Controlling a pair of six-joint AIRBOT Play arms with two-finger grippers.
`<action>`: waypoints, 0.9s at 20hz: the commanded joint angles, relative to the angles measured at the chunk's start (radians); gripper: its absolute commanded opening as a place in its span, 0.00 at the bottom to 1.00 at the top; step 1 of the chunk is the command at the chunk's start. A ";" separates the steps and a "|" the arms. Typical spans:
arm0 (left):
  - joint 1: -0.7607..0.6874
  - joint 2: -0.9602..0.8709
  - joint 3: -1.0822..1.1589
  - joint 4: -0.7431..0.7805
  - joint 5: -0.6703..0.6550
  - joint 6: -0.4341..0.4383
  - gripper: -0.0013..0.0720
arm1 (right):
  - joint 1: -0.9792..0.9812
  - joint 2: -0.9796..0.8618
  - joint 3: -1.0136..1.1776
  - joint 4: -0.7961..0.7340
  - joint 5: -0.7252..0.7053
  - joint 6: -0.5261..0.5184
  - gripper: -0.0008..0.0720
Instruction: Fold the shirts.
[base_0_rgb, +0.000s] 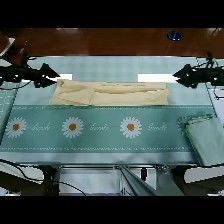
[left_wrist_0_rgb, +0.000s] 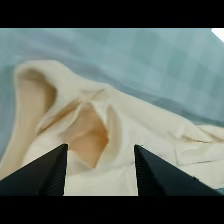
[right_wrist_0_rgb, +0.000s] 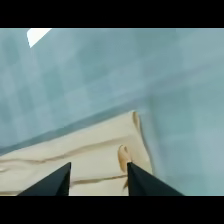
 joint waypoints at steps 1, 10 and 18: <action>0.077 0.110 -0.020 0.189 -0.027 -0.027 0.71 | -0.097 0.026 0.000 -0.134 0.103 0.034 0.57; -0.127 0.534 -0.526 0.191 0.285 -0.015 0.71 | 0.032 -0.006 -0.088 -0.102 -0.013 0.065 0.58; -0.311 0.532 -0.535 0.191 0.331 -0.016 0.71 | 0.157 -0.103 -0.087 -0.074 0.025 0.063 0.58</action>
